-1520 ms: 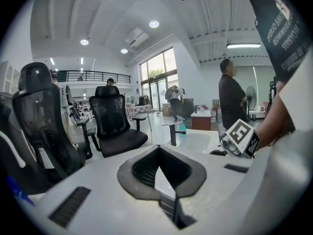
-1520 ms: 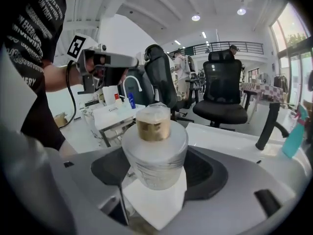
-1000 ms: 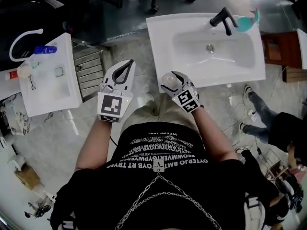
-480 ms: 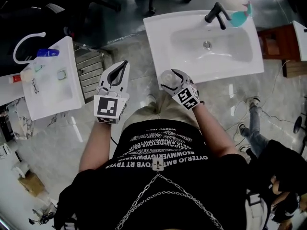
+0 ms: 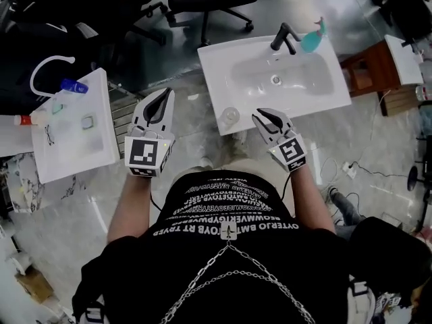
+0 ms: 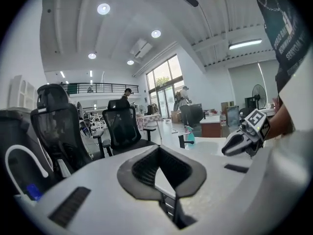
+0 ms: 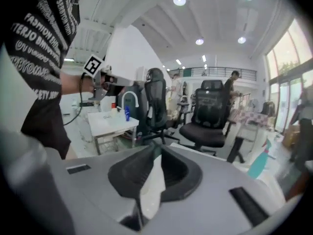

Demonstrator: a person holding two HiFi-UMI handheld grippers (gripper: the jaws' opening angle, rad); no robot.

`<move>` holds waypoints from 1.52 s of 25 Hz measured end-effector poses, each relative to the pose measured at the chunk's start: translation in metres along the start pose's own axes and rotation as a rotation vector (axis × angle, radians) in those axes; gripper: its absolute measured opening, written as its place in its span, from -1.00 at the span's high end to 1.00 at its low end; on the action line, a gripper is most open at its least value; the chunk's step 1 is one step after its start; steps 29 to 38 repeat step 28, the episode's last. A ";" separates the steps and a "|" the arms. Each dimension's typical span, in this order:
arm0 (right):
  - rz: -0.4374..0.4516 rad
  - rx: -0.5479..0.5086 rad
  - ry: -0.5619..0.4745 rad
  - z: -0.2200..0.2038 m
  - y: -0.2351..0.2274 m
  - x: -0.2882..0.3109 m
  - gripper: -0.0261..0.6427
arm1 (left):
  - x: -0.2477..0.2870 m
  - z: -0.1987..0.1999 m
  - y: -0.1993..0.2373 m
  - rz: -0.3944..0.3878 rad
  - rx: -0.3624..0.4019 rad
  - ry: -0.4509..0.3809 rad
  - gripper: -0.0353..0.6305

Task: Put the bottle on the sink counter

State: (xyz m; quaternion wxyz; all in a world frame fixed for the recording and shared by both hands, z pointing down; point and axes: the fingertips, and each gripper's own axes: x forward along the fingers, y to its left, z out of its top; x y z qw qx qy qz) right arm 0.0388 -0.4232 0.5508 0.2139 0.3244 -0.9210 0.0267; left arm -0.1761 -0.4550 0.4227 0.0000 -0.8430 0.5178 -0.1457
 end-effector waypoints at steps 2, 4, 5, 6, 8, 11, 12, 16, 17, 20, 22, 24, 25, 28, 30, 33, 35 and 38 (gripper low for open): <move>-0.108 0.003 -0.025 0.033 -0.012 -0.017 0.93 | -0.009 0.015 -0.007 -0.021 0.006 -0.033 0.88; -0.168 0.020 -0.049 0.063 -0.014 -0.033 0.93 | -0.021 0.028 -0.013 -0.043 0.001 -0.060 0.88; -0.190 0.032 -0.067 0.077 -0.013 -0.040 0.93 | -0.027 0.033 -0.015 -0.052 0.001 -0.070 0.88; -0.209 0.043 -0.084 0.091 -0.011 -0.048 0.93 | -0.033 0.037 -0.017 -0.059 0.003 -0.078 0.88; -0.244 0.053 -0.111 0.114 -0.005 -0.060 0.93 | -0.043 0.043 -0.020 -0.069 0.005 -0.096 0.88; -0.276 0.057 -0.146 0.135 0.006 -0.072 0.93 | -0.055 0.047 -0.022 -0.074 0.005 -0.126 0.88; -0.274 0.059 -0.151 0.139 0.010 -0.075 0.93 | -0.059 0.047 -0.023 -0.075 -0.003 -0.133 0.88; -0.258 0.040 -0.110 0.135 0.026 -0.093 0.93 | -0.073 0.041 -0.035 -0.092 -0.069 -0.148 0.88; -0.258 0.033 -0.108 0.136 0.027 -0.094 0.93 | -0.073 0.042 -0.033 -0.088 -0.075 -0.150 0.88; -0.257 -0.012 -0.094 0.136 0.023 -0.096 0.93 | -0.072 0.046 -0.031 -0.069 -0.090 -0.154 0.88; -0.253 -0.020 -0.101 0.136 0.019 -0.102 0.93 | -0.070 0.050 -0.041 -0.060 -0.102 -0.153 0.88; -0.243 -0.012 -0.112 0.133 0.014 -0.110 0.93 | -0.065 0.055 -0.055 -0.059 -0.103 -0.149 0.88; -0.240 -0.008 -0.114 0.130 0.010 -0.115 0.93 | -0.062 0.058 -0.063 -0.059 -0.101 -0.147 0.88; -0.237 0.005 -0.117 0.120 -0.006 -0.129 0.93 | -0.048 0.065 -0.085 -0.054 -0.101 -0.137 0.88; -0.237 0.005 -0.117 0.120 -0.006 -0.129 0.93 | -0.048 0.065 -0.085 -0.054 -0.101 -0.137 0.88; -0.237 0.005 -0.117 0.120 -0.006 -0.129 0.93 | -0.048 0.065 -0.085 -0.054 -0.101 -0.137 0.88; -0.237 0.005 -0.117 0.120 -0.006 -0.129 0.93 | -0.048 0.065 -0.085 -0.054 -0.101 -0.137 0.88; -0.237 0.005 -0.117 0.120 -0.006 -0.129 0.93 | -0.048 0.065 -0.085 -0.054 -0.101 -0.137 0.88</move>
